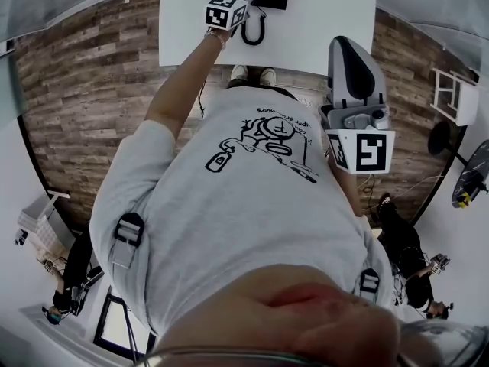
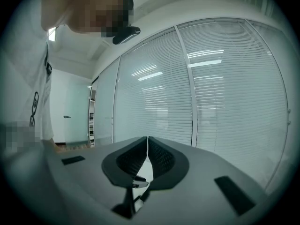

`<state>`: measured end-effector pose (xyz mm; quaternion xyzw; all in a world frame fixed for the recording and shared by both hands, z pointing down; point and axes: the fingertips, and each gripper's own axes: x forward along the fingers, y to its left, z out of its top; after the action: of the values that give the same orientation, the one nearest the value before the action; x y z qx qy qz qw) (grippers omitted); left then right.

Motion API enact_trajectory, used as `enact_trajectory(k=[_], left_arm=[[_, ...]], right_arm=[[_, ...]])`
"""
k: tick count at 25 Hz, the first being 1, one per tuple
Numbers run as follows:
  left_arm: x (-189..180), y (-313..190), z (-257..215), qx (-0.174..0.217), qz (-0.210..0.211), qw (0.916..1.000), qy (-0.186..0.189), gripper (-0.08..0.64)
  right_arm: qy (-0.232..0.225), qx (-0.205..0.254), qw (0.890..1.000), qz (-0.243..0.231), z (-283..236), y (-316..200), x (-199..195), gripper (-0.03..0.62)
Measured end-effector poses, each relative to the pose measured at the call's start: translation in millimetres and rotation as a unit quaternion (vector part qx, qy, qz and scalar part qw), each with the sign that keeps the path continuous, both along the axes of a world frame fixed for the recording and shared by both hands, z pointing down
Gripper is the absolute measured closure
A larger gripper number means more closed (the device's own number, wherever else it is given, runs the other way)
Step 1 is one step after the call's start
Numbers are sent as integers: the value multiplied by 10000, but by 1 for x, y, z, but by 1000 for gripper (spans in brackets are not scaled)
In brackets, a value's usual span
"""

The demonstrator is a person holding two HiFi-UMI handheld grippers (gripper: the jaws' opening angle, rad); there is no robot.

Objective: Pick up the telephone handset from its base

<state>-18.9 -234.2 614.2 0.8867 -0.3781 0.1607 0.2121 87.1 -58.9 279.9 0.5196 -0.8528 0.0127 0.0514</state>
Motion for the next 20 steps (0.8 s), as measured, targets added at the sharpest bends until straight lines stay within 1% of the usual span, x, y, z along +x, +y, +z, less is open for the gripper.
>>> enact_trajectory(k=[5,9,14,20], left_arm=[[7,-16,41,-446,-122,9989,-96,436],[9,-25,66,-714,-171,9971,-193,419],[10,-38,82,-959,-348,9948,26,396],[17,-41,86,-1068,-260,9934,318,391]], right_arm=[[-43,-42,10000,9,4,0,3,586],[-67,-129,9999,-12,8,-3,1,586],[-61,-218,9997,-14,14,-5,4,586],[-75,-325,9994,57,21,-5,10,586]])
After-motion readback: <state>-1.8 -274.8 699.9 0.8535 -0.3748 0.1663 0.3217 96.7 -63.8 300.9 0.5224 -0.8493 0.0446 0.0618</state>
